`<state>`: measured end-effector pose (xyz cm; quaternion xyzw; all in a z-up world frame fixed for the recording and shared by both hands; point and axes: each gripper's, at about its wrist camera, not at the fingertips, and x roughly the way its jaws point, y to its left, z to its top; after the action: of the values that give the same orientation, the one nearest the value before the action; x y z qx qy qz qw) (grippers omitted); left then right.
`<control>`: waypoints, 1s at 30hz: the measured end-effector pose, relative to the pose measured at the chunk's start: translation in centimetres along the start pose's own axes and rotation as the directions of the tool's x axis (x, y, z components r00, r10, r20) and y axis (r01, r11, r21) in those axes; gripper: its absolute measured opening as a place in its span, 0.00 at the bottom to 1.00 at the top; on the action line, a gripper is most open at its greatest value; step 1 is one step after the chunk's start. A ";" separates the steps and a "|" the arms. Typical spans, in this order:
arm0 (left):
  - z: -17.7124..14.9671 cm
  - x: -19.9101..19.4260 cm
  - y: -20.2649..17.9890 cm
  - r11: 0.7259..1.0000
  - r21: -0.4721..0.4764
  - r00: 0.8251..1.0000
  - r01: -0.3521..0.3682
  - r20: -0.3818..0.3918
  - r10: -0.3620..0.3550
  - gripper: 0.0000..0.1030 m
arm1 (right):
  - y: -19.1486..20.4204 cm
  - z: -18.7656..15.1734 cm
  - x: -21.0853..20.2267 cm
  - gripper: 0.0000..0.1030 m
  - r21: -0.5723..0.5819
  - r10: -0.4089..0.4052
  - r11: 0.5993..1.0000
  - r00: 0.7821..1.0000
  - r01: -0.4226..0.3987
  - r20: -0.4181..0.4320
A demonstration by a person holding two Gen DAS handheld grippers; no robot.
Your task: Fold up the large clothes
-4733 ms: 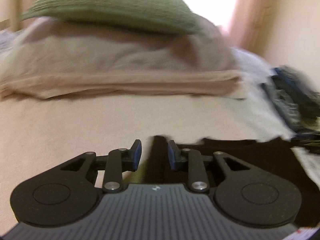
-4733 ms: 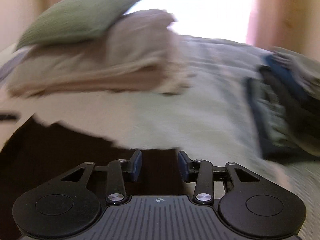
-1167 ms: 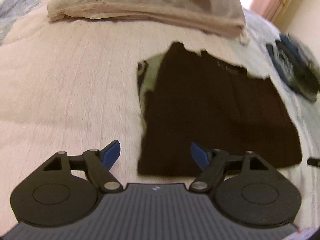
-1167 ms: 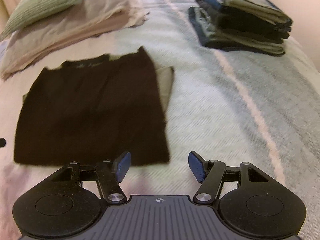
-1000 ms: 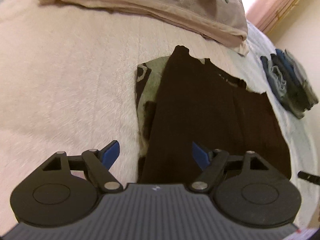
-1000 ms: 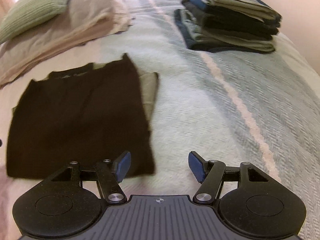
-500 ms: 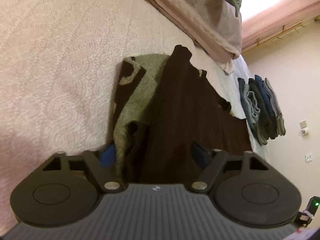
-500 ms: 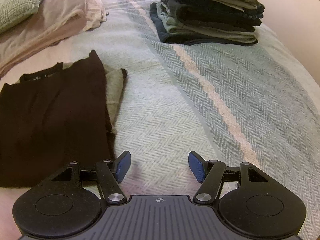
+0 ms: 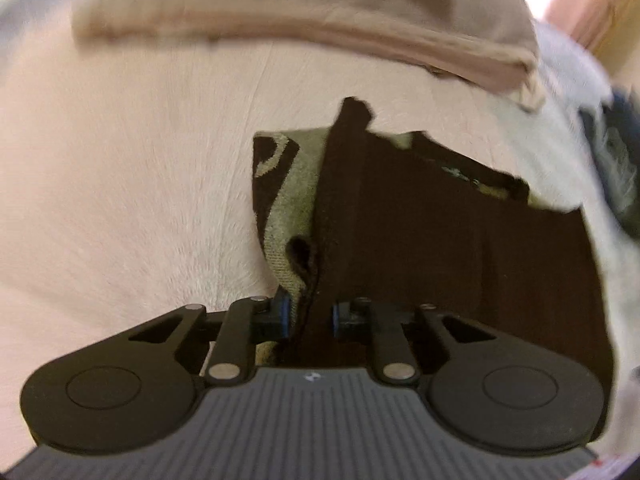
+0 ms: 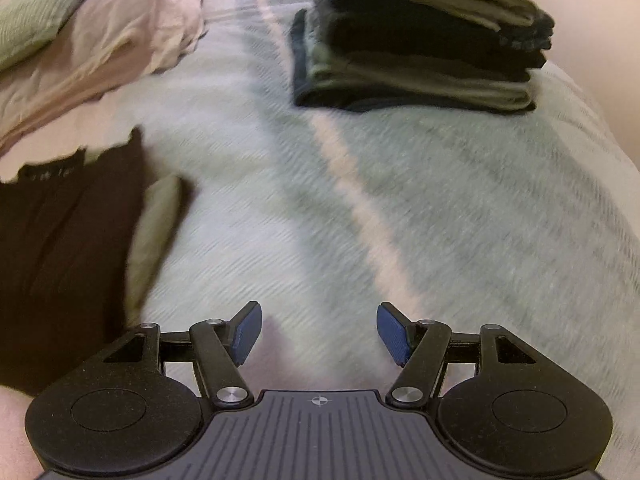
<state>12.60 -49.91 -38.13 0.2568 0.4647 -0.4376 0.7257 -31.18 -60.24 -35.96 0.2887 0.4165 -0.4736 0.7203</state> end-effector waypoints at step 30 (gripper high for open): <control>-7.1 -5.5 -10.0 0.987 -0.157 0.998 -0.023 0.062 0.034 0.39 | -0.9 4.2 2.3 0.59 0.187 0.680 0.722 0.734 -0.666 -0.009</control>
<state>-0.36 -47.04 -35.94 0.1914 0.4702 -0.3974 0.7644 -30.14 -65.02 -35.91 0.4989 0.2682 -0.2023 0.7989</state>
